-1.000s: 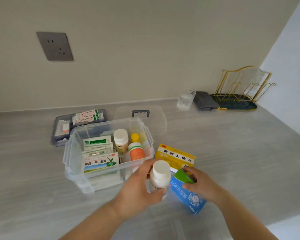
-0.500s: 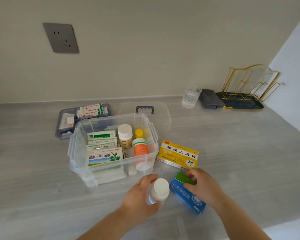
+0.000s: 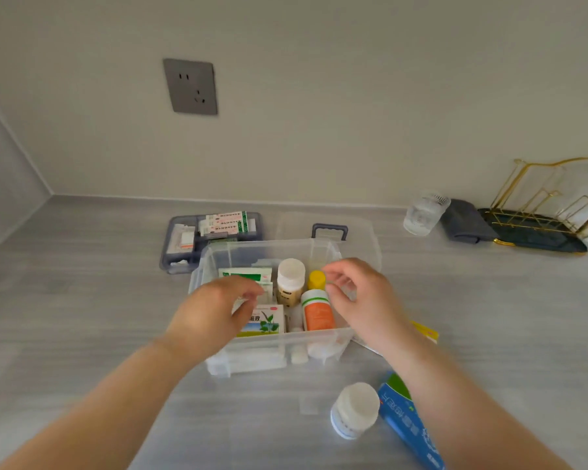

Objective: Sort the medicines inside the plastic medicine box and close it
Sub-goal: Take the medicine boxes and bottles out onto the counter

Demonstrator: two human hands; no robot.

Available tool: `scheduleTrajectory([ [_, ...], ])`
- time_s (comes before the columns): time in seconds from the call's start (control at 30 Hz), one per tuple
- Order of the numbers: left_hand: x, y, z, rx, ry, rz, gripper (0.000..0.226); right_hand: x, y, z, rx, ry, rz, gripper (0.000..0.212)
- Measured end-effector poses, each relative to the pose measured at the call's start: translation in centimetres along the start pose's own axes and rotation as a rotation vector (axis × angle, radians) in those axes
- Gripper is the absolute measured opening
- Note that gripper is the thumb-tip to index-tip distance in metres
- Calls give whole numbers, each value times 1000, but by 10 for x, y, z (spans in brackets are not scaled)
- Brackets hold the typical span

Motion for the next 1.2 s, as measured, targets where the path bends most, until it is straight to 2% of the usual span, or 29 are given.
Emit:
scheduleTrajectory([
  [0.07,18,14,-1,223,238,108,32,16,11,-17,-44,165,47,26],
  [0.13,33,22,-6,540,453,103,36,30,17,-37,-107,383,49,35],
  [0.2,42,25,-11,742,555,64,34,40,20,-52,-185,572,20,44],
  [0.3,52,28,-13,813,640,62,32,48,22,-69,-288,776,-13,51],
  [0.4,56,32,-12,787,686,60,30,51,23,-79,-344,896,-27,52],
  [0.57,53,40,-8,709,604,33,27,52,20,-82,-283,950,-37,36],
  [0.73,51,43,4,342,295,51,32,51,19,-82,-202,979,-21,43],
  [0.83,46,52,12,290,127,15,30,53,20,-85,-277,1039,-10,53],
  [0.93,39,54,15,254,43,18,26,55,22,-88,-319,1052,-5,59],
  [1.07,35,50,13,112,-68,50,23,56,22,-85,-242,1053,-27,57],
  [1.2,35,50,12,88,-85,65,24,56,21,-84,-195,1023,-16,52],
])
Point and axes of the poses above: each hand's wrist, its own x-axis towards the middle knuckle, its own z-axis out of the back of the hand, y = z × x, the point moved 1 cm from there along x, towards the middle knuckle, and after that the axes turned 8 degrees about -x, right-handed, at the moved point
